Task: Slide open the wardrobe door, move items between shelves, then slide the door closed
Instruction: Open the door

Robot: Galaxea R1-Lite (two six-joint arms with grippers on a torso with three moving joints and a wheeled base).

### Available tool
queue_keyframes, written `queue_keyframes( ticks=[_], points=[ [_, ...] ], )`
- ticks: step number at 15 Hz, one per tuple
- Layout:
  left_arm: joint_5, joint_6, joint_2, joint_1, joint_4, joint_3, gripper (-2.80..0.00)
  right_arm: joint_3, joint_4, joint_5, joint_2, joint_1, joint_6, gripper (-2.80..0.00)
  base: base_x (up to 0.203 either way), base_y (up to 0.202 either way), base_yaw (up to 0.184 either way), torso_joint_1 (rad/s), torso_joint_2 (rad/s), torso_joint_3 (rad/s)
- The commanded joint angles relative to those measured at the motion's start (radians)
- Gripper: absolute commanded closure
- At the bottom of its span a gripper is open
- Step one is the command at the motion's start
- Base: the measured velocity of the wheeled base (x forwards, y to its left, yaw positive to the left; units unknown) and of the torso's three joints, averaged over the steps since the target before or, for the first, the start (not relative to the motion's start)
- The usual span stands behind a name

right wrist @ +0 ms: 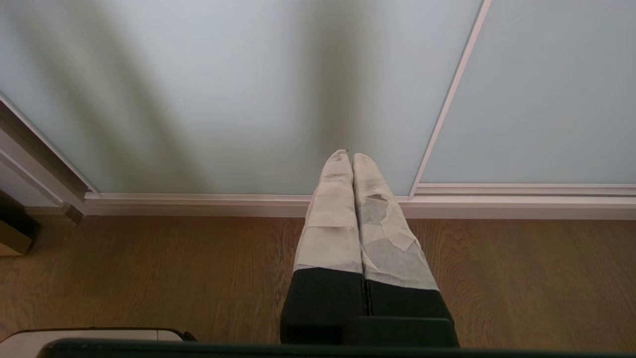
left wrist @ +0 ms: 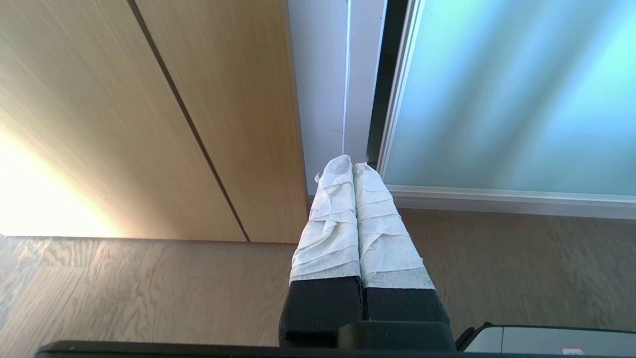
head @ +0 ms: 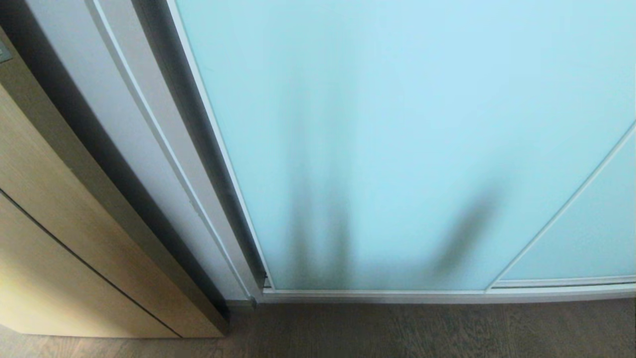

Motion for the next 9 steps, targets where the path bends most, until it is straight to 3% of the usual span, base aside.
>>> queue_keyframes(
  ticks=[1,9],
  points=[
    [0.000,0.000,0.001,0.001,0.001,0.000,0.00,0.000,0.000,0.000,0.001,0.001,0.000,0.00,0.000,0.000,0.000,0.000,0.00,0.000],
    [0.000,0.000,0.001,0.001,0.001,0.000,0.00,0.000,0.000,0.000,0.001,0.001,0.000,0.00,0.000,0.000,0.000,0.000,0.00,0.000]
  ],
)
